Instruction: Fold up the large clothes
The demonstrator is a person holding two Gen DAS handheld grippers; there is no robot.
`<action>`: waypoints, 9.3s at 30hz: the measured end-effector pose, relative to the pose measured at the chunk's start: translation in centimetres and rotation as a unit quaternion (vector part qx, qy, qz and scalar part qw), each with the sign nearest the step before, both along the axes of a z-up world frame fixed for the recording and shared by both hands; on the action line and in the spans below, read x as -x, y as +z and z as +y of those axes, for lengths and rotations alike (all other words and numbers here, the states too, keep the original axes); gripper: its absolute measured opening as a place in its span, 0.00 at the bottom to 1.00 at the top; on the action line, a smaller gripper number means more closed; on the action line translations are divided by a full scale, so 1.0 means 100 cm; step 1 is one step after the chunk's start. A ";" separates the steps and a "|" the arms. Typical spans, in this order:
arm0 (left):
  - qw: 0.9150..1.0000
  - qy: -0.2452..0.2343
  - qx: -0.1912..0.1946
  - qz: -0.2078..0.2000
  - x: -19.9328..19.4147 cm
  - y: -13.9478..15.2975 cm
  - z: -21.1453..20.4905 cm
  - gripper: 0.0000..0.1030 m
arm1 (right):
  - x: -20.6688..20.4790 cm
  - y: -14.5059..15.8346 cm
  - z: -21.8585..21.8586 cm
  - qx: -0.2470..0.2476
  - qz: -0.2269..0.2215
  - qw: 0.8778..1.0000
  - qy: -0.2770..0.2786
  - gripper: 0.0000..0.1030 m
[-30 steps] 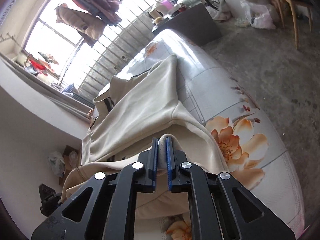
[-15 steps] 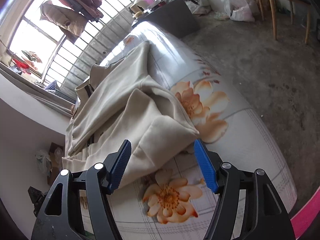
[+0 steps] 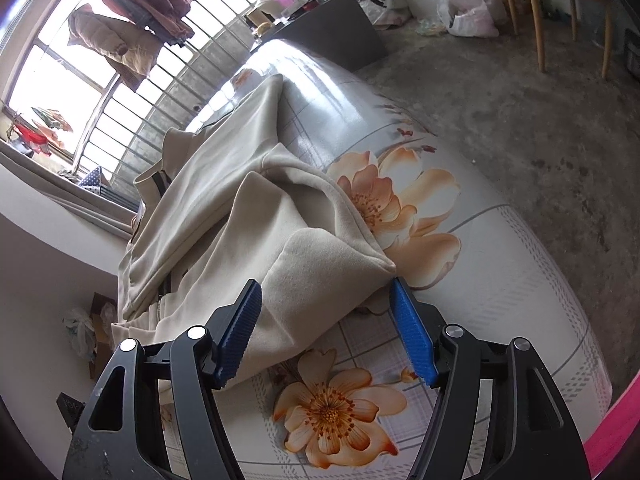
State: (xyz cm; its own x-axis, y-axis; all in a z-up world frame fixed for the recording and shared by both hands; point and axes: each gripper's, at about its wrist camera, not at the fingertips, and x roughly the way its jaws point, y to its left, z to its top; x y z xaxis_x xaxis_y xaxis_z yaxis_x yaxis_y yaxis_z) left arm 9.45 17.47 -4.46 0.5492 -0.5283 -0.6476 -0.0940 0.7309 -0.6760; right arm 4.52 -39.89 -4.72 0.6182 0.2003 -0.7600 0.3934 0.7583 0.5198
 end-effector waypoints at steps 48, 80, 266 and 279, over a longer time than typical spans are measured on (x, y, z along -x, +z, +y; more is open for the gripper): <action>0.916 0.018 -0.394 -0.072 -0.001 0.009 -0.089 0.14 | -0.013 -0.001 0.025 0.167 -0.031 0.984 0.048 0.46; 0.967 -0.104 -0.215 -0.088 0.074 0.069 -0.077 0.32 | 0.029 0.047 0.048 0.156 -0.055 0.975 0.149 0.62; 0.875 -0.335 -0.301 -0.178 -0.178 0.076 -0.241 0.08 | -0.224 0.054 0.193 0.240 -0.010 0.884 0.402 0.11; 0.876 -0.345 -0.301 -0.153 -0.169 0.040 -0.238 0.10 | -0.217 0.092 0.194 0.130 -0.092 0.883 0.442 0.43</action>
State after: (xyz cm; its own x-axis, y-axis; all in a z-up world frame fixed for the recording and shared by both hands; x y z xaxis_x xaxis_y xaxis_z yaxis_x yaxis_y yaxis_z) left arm 26.35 -6.28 -0.47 0.4296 -0.4167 -0.8011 0.6284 0.7751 -0.0662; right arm 26.18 -20.52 4.43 0.4252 0.4992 -0.7549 -0.4846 0.8301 0.2760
